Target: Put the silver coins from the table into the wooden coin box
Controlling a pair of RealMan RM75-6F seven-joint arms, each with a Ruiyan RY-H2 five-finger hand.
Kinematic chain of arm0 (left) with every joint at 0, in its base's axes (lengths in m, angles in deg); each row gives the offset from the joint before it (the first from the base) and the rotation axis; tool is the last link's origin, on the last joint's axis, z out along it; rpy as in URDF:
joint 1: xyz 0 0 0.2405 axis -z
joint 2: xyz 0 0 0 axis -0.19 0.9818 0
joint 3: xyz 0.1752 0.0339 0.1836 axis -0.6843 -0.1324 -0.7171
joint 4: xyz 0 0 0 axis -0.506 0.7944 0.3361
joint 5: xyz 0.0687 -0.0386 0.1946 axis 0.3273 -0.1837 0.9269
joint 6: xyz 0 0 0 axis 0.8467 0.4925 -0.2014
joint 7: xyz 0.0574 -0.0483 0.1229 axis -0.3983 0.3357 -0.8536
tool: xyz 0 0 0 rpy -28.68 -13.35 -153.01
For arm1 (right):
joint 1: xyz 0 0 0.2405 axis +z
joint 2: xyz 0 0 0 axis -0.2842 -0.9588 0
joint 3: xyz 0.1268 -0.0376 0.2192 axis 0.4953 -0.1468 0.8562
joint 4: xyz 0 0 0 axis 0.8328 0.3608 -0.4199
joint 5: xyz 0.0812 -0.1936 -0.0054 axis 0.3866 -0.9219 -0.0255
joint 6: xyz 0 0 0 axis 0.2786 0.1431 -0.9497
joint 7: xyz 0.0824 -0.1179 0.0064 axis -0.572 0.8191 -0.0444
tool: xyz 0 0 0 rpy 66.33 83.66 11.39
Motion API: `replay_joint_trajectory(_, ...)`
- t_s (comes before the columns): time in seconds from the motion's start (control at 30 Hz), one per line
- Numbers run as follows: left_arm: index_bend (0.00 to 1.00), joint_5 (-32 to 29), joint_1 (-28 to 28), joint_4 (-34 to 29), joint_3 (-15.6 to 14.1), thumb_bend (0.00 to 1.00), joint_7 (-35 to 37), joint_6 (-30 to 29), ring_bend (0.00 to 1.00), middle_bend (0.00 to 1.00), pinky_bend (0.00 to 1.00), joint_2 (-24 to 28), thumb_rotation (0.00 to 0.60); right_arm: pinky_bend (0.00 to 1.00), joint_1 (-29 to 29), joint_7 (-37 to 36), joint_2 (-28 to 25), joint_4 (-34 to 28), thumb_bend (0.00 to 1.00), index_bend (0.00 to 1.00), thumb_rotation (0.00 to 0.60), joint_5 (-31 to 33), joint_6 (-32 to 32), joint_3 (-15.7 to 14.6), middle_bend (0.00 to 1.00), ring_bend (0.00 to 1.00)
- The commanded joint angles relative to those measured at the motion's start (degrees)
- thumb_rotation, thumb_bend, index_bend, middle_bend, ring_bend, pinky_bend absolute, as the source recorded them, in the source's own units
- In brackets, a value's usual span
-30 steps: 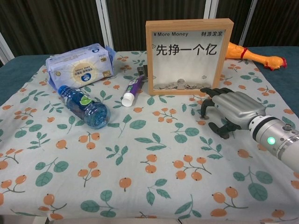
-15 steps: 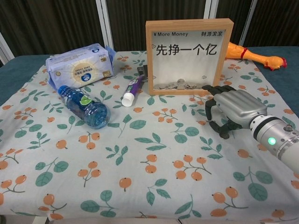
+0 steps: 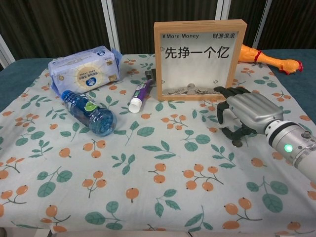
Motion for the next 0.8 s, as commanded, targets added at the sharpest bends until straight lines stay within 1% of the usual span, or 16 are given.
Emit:
replay_joint_trajectory(0.03,0.0,0.06,0.01,0.0,-0.03,0.37,0.11,0.0,0.0,0.0,0.0,-0.01,0.6,0.0,0.0,-0.39,0.1,0.31,0.52,0.61,0.6,-0.36,0.39,-0.06,0.08,0.0)
replay_joint_trajectory(0.37,0.0,0.21,0.08,-0.32,-0.21,0.37,0.12,0.2,0.0,0.0,0.0,0.15,0.6,0.0,-0.09,-1.2,0.13,0.77,0.56,0.65,0.6,-0.82,0.69,-0.09,0.1,0.0)
replay_joint_trajectory(0.63,0.0,0.16,0.13,-0.48,-0.25,0.37,-0.09,0.35,0.0,0.0,0.0,0.24,0.6,0.0,-0.06,-1.39,0.01,0.42,0.61,0.7,0.6,-0.67,0.45,0.16,0.11,0.0)
replay_joint_trajectory(0.8,0.0,0.0,0.13,-0.54,-0.21,0.37,-0.19,0.44,0.0,0.0,0.0,0.34,0.6,0.0,-0.29,-2.48,-1.28,-2.11,0.65,0.7,0.6,-1.4,1.61,0.19,0.11,0.0)
